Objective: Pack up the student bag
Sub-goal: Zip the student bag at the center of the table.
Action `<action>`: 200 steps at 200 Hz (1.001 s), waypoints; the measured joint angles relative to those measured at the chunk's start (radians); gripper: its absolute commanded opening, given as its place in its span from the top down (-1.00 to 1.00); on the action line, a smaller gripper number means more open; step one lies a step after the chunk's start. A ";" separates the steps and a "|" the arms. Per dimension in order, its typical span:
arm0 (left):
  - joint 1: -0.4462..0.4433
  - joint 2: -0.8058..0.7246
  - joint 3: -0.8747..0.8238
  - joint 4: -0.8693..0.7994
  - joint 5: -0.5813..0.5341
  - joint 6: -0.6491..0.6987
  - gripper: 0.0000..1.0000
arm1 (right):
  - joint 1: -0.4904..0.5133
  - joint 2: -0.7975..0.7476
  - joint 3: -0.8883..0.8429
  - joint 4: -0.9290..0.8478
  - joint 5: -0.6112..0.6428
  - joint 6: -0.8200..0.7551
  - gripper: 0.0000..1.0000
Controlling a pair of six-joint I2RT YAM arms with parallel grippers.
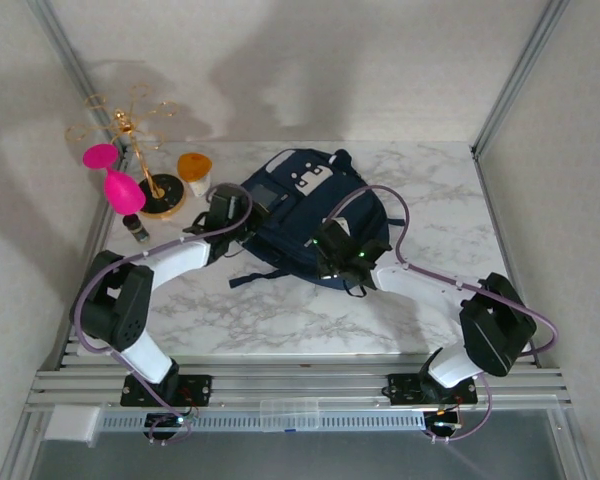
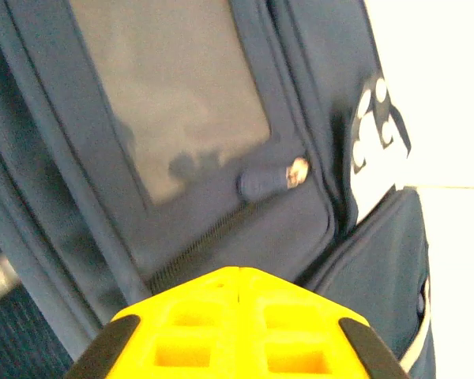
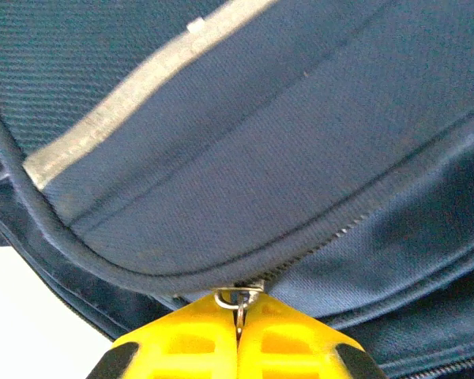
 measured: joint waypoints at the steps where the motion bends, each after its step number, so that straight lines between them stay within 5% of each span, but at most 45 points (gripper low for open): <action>1: 0.001 -0.001 0.000 -0.001 0.000 0.003 0.58 | 0.000 0.000 0.000 0.000 -0.002 -0.002 1.00; 46: -0.071 -0.155 -0.115 0.014 0.024 -0.062 0.06 | 0.004 0.000 -0.001 0.047 -0.049 -0.029 1.00; 108: -0.330 -0.156 -0.228 0.170 -0.048 -0.350 0.00 | 0.000 -0.001 -0.020 0.081 -0.072 -0.028 1.00; 157: -0.363 0.017 -0.124 0.201 -0.106 -0.439 0.31 | -0.006 -0.002 -0.029 0.091 -0.074 -0.031 1.00; 200: -0.362 0.040 -0.124 0.204 -0.130 -0.463 1.00 | -0.016 -0.002 -0.029 0.090 -0.075 -0.039 1.00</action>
